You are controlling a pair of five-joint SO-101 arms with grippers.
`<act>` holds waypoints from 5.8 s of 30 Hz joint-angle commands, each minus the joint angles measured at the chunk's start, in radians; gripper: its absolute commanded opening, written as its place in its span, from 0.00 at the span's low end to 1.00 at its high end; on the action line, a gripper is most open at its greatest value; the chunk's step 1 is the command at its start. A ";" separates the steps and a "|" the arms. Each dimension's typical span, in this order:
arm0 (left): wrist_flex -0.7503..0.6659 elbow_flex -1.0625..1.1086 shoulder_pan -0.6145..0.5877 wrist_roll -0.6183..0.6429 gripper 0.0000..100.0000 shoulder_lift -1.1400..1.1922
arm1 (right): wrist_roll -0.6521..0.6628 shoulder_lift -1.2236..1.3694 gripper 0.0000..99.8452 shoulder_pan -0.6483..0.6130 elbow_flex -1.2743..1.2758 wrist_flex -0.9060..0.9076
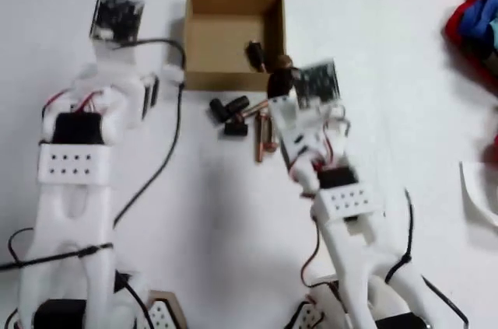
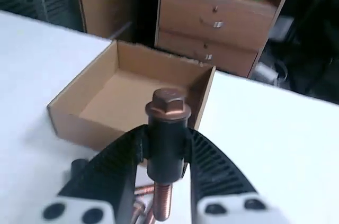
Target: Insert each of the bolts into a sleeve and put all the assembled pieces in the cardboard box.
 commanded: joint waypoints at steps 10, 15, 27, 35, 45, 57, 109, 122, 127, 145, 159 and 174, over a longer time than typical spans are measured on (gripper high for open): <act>-0.554 0.486 -0.069 0.002 0.16 -0.008 | 0.000 0.266 0.02 -0.048 -0.649 0.693; -0.726 0.591 -0.069 0.002 0.16 -0.008 | 0.002 0.693 0.02 -0.035 -1.145 0.954; -0.798 0.647 -0.064 0.002 0.16 -0.008 | -0.002 1.360 0.02 -0.068 -2.437 1.365; -0.799 0.648 -0.063 0.002 0.16 -0.008 | 0.000 1.560 0.02 -0.067 -2.515 1.185; -0.804 0.650 -0.061 0.002 0.16 -0.008 | 0.006 1.727 0.02 -0.048 -2.515 0.928; -0.804 0.650 -0.061 0.000 0.16 -0.008 | 0.008 1.867 0.02 -0.051 -2.513 0.858; -0.802 0.651 -0.061 0.000 0.16 -0.006 | 0.009 1.788 0.09 0.104 -2.481 0.889; -0.802 0.651 -0.061 0.000 0.16 -0.006 | 0.009 1.535 0.09 0.099 -2.481 1.345; -0.802 0.651 -0.061 0.000 0.16 -0.006 | 0.008 1.475 0.09 0.097 -2.481 1.503; -0.802 0.651 -0.063 0.000 0.16 -0.006 | 0.002 1.265 0.03 -0.073 -1.998 1.682; -0.802 0.647 -0.094 0.002 0.16 -0.006 | 0.250 1.245 0.14 -0.263 -1.697 1.615; -0.839 0.642 -0.354 0.391 0.16 -0.008 | 0.301 1.394 0.16 -0.255 -1.697 1.512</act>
